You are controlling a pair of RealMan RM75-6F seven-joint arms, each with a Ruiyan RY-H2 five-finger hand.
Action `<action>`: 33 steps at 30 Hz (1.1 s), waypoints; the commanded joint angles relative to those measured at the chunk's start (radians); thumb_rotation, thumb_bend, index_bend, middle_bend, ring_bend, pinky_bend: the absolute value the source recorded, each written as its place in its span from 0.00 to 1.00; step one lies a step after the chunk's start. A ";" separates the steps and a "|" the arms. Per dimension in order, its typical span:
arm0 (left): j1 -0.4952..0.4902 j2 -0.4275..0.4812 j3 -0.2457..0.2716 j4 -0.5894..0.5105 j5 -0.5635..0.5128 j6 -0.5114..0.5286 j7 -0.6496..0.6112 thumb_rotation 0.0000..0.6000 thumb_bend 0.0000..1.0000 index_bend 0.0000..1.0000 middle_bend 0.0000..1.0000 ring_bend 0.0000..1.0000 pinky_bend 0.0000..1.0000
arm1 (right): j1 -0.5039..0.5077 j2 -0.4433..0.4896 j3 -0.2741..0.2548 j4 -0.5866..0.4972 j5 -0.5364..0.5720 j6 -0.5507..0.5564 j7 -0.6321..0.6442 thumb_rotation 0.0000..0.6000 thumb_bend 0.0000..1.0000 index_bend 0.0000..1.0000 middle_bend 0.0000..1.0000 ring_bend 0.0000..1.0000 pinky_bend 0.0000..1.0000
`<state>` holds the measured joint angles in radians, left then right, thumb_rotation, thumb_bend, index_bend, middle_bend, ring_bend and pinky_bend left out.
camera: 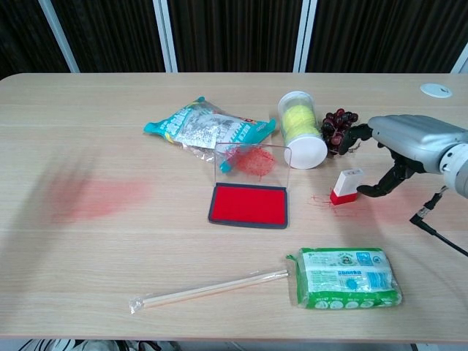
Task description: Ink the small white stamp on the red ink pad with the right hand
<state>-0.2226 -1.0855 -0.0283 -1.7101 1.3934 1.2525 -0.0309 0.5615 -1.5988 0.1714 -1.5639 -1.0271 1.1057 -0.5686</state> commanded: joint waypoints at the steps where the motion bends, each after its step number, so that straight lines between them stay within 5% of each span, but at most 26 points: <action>1: -0.001 0.000 0.000 0.000 -0.002 -0.002 -0.001 1.00 0.04 0.00 0.00 0.00 0.00 | 0.005 -0.008 -0.003 0.013 0.007 -0.006 0.004 1.00 0.36 0.32 0.26 0.20 0.25; 33: -0.011 0.008 -0.002 -0.005 -0.017 -0.029 -0.017 1.00 0.04 0.00 0.00 0.00 0.00 | 0.047 -0.082 -0.004 0.131 0.058 -0.060 0.025 1.00 0.41 0.47 0.37 0.30 0.35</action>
<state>-0.2337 -1.0778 -0.0300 -1.7149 1.3765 1.2236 -0.0484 0.6069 -1.6784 0.1667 -1.4358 -0.9717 1.0463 -0.5417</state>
